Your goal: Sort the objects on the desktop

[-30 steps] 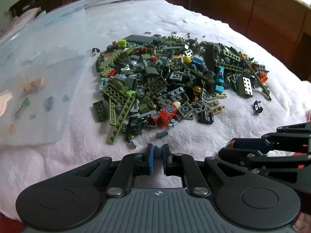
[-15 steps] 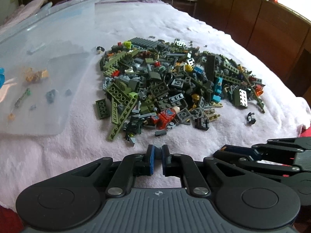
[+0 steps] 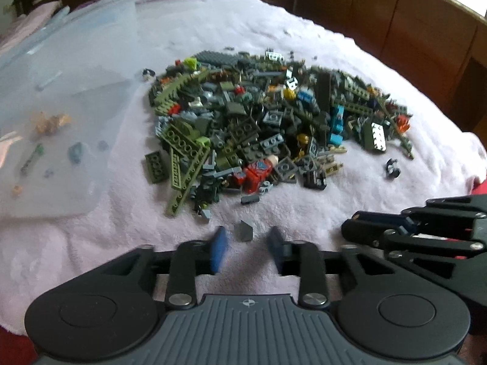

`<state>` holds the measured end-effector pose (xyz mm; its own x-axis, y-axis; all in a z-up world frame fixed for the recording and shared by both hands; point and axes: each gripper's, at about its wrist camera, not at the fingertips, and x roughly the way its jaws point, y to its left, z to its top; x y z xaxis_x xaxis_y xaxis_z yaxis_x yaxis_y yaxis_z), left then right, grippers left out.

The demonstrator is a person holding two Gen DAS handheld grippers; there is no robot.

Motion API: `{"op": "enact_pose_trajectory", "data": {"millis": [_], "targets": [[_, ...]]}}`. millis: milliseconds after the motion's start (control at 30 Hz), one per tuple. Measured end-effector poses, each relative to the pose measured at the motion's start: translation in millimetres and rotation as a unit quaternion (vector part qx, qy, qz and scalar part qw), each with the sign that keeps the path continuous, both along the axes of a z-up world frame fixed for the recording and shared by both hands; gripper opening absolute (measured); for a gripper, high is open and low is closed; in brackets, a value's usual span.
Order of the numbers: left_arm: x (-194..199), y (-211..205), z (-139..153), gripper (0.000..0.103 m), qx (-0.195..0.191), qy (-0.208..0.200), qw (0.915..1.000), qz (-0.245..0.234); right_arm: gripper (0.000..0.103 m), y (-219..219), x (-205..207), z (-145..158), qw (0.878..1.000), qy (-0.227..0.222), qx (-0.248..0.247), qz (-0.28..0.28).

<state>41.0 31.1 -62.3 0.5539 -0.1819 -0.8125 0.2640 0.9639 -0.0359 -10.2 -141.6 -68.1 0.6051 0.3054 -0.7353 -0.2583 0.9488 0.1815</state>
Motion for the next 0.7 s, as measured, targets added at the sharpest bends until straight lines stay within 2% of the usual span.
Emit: {"op": "enact_pose_trajectory", "data": {"millis": [100,167,233,700], "targets": [[0,-2,-3,0.033,0.004,-0.012,0.9999,-0.009,0.010,0,1,-1,1.000,0.002,-0.002,-0.001],[-1,-2,-3,0.017,0.002,-0.017,0.9997,-0.017,0.011,0,1,-2,1.000,0.002,-0.002,-0.001],[-1,-2,-2,0.009,0.000,-0.019,0.9996,-0.021,0.012,1,1,-4,1.000,0.001,-0.004,-0.001],[-18,0,26,0.009,-0.013,-0.047,0.9986,-0.017,0.012,0,2,-7,1.000,0.000,-0.001,0.001]]}}
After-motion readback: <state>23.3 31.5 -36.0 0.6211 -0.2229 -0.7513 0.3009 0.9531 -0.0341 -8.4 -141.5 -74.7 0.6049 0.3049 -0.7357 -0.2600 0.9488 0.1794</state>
